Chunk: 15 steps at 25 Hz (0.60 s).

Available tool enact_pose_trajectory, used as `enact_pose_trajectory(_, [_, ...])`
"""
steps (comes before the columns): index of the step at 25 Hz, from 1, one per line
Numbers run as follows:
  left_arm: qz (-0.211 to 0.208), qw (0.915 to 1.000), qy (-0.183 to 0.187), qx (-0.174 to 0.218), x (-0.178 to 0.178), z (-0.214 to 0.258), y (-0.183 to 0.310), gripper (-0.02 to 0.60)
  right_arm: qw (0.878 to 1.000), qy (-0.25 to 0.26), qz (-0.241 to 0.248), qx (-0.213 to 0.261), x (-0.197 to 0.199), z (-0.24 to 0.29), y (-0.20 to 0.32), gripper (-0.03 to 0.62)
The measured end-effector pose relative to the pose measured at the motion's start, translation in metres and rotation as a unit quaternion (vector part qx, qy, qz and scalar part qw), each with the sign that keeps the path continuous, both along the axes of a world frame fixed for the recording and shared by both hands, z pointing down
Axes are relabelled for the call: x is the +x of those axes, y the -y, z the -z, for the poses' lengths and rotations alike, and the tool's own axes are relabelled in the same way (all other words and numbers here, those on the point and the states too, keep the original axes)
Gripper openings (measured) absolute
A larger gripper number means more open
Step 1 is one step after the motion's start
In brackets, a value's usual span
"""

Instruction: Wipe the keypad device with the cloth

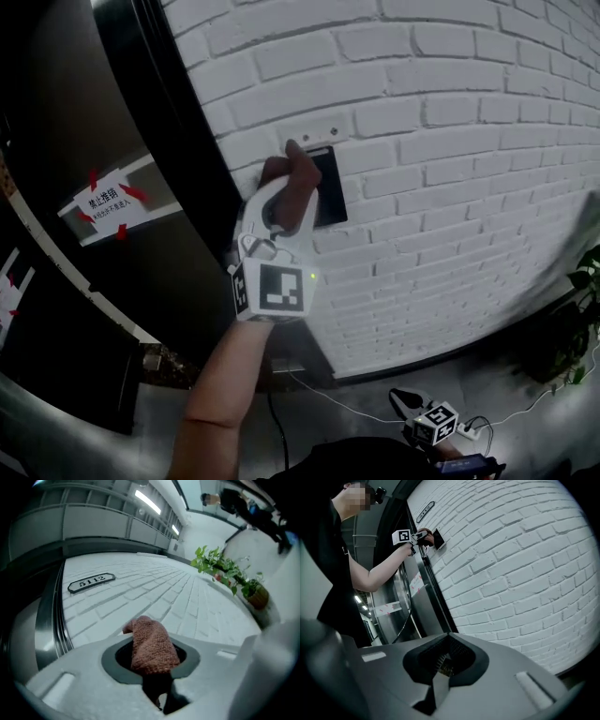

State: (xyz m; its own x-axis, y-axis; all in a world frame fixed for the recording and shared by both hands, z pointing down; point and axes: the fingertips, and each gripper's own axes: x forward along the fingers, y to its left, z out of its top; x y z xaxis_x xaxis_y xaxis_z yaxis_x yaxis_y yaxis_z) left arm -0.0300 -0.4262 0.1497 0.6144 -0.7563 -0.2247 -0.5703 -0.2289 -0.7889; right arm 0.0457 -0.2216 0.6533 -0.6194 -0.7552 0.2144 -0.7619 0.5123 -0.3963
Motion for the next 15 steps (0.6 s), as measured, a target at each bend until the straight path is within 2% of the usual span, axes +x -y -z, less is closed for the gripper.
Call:
enact_pose_trajectory(2, [0.025,0.9996,0.008,0.009,0.004,0.012,0.021,0.092,1.000,0.004,-0.015,-0.002,0.009,-0.001,-0.002,0.002])
enact_pose_trajectory(4, [0.033,0.9994,0.010,0.010,0.010,0.015,0.033,0.092,1.000,0.005,-0.030,-0.006,0.018,-0.004,-0.007,0.002])
enact_pose_trajectory(8, [0.015,0.9996,0.023,0.012,0.042,0.014,0.034,0.089,0.998,0.010,-0.052,-0.015,0.029,-0.008,-0.016,0.002])
enact_pose_trajectory(11, [0.004,0.9982,0.057,0.013,0.063,0.004,0.031,0.088,0.998,0.011,-0.054,-0.018,0.028,-0.009,-0.016,0.002])
enact_pose_trajectory(13, [0.000,0.9965,0.083,0.004,0.068,-0.016,0.030,0.087,0.998,0.006,-0.050,-0.023,0.026,-0.011,-0.015,0.002])
enact_pose_trajectory(15, [0.007,0.9969,0.078,-0.002,0.058,-0.033,0.030,0.086,0.999,0.001,-0.044,-0.026,0.022,-0.011,-0.013,0.002])
